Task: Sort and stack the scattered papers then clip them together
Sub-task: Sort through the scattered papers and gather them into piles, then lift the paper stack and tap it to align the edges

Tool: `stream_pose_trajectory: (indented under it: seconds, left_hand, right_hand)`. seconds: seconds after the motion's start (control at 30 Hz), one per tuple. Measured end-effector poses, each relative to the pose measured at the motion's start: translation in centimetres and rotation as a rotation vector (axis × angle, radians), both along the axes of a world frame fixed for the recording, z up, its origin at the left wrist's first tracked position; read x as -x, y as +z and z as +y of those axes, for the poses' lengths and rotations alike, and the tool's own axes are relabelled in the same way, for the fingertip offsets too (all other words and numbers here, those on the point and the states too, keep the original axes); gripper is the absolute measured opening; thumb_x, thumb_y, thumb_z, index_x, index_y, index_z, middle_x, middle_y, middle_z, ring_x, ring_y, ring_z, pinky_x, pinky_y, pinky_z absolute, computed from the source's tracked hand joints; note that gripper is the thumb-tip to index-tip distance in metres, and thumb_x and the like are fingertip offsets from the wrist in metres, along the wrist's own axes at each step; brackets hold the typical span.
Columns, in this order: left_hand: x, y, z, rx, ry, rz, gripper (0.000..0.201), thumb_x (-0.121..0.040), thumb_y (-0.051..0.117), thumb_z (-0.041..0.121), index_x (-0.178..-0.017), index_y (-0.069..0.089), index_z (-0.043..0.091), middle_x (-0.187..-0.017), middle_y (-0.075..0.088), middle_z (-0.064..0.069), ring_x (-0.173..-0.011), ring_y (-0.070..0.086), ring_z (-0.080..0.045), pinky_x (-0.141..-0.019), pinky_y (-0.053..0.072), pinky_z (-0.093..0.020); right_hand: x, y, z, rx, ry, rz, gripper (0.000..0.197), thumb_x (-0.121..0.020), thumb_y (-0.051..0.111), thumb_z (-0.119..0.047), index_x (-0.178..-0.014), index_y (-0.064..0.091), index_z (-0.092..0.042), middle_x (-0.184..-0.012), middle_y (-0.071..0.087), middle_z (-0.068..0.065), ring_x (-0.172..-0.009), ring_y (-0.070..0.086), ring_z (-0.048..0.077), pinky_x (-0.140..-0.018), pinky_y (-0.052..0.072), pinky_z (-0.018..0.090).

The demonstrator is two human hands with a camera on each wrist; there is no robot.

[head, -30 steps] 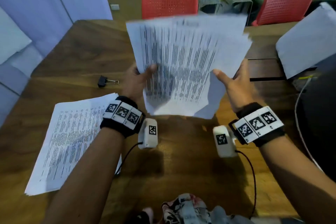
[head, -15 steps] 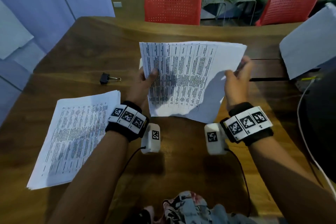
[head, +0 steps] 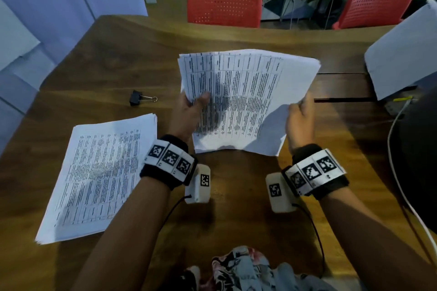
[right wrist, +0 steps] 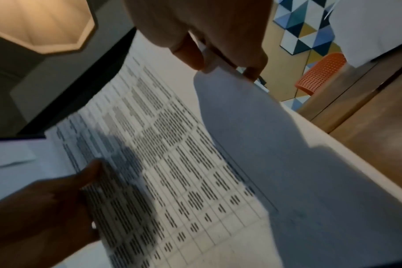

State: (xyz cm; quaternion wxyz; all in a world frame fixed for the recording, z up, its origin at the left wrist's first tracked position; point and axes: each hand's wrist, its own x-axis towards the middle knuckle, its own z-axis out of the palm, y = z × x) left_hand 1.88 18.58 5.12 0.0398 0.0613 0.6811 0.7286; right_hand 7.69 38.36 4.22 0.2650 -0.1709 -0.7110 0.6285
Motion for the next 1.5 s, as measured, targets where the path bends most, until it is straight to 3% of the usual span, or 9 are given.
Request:
stream_pose_trajectory:
  seconds: [0.23,0.4,0.53,0.73,0.87,1.03,1.17,1.4,1.5]
  left_hand:
    - [0.5,1.9,-0.7,-0.024,-0.013,0.018,0.018,-0.096,0.047,0.012,-0.113,0.052,0.016,-0.097,0.065,0.005,-0.087,0.066,-0.006,-0.077,0.058,-0.027]
    - [0.5,0.8,-1.8,0.054,-0.053,-0.081,0.032,-0.097,0.044,0.007,-0.128,0.046,0.002,-0.1,0.063,0.0,-0.084,0.064,-0.011,-0.071,0.058,-0.025]
    - [-0.4,-1.1,-2.6,0.179,-0.076,-0.167,0.036,-0.096,0.044,0.002,-0.131,0.045,-0.006,-0.118,0.058,-0.017,-0.105,0.055,-0.022,-0.092,0.049,-0.035]
    - [1.0,1.4,-6.7,0.14,-0.008,-0.161,0.035,-0.095,0.048,0.007,-0.13,0.044,0.004,-0.108,0.062,0.001,-0.088,0.063,-0.001,-0.072,0.057,-0.021]
    - [2.6,2.7,-12.1,0.21,0.107,-0.213,0.047,-0.091,0.056,0.017,-0.135,0.04,0.008,-0.13,0.054,-0.005,-0.118,0.053,-0.019,-0.099,0.046,-0.039]
    - [3.6,0.3,-20.8,0.381,0.283,-0.35,0.041,-0.089,0.06,0.015,-0.127,0.051,0.004,-0.126,0.059,-0.01,-0.112,0.058,-0.025,-0.093,0.049,-0.038]
    - [3.2,-3.3,-26.1,0.536,0.33,-0.539,0.056,-0.089,0.06,0.015,-0.139,0.04,0.0,-0.143,0.044,-0.016,-0.13,0.045,-0.032,-0.109,0.037,-0.045]
    - [1.2,-7.9,-29.9,0.714,0.35,-0.669,0.035,-0.09,0.05,0.008,-0.124,0.051,0.003,-0.125,0.056,-0.007,-0.118,0.053,-0.031,-0.101,0.044,-0.04]
    - [0.8,-8.4,-30.1,0.874,0.347,-0.741,0.049,-0.089,0.055,0.02,-0.134,0.04,0.008,-0.144,0.033,-0.017,-0.132,0.036,-0.036,-0.11,0.034,-0.043]
  right_hand:
    - [0.4,3.3,-1.0,0.001,-0.082,0.131,0.026,-0.087,0.032,0.01,-0.09,0.035,-0.015,-0.086,0.045,-0.012,-0.071,0.049,-0.021,-0.063,0.04,0.0]
    - [0.6,0.0,-1.5,-0.043,-0.089,-0.024,0.034,-0.085,0.034,0.009,-0.11,0.052,-0.005,-0.098,0.057,-0.004,-0.093,0.054,0.008,-0.079,0.043,0.016]
    - [0.5,-2.5,-2.6,-0.039,-0.123,-0.153,0.042,-0.086,0.034,0.01,-0.119,0.054,-0.004,-0.114,0.059,0.007,-0.11,0.054,0.023,-0.094,0.044,0.032]
    - [1.9,-0.4,-5.9,-0.002,-0.012,-0.098,0.02,-0.088,0.034,0.003,-0.098,0.051,-0.002,-0.093,0.054,0.002,-0.084,0.049,0.011,-0.07,0.041,0.014]
    - [2.9,-0.7,-10.8,-0.048,0.18,-0.213,0.014,-0.096,0.04,-0.009,-0.084,0.046,-0.015,-0.082,0.05,0.0,-0.076,0.046,0.01,-0.072,0.039,0.028]
    - [3.2,-2.6,-19.1,-0.179,0.387,-0.424,0.029,-0.093,0.045,-0.007,-0.122,0.049,-0.005,-0.108,0.053,0.001,-0.1,0.051,0.016,-0.085,0.041,0.029]
    - [3.3,-5.6,-23.8,-0.246,0.5,-0.666,0.023,-0.089,0.052,-0.017,-0.112,0.055,-0.018,-0.106,0.059,0.003,-0.103,0.058,0.025,-0.087,0.047,0.033]
    - [3.6,-9.9,-27.1,-0.373,0.479,-0.823,0.026,-0.076,0.06,-0.032,-0.099,0.055,-0.021,-0.103,0.066,0.005,-0.093,0.063,0.025,-0.087,0.052,0.045]
    - [3.4,-9.2,-28.0,-0.463,0.372,-0.861,0.036,-0.082,0.061,-0.029,-0.115,0.052,-0.018,-0.12,0.059,0.005,-0.105,0.058,0.026,-0.093,0.049,0.042]
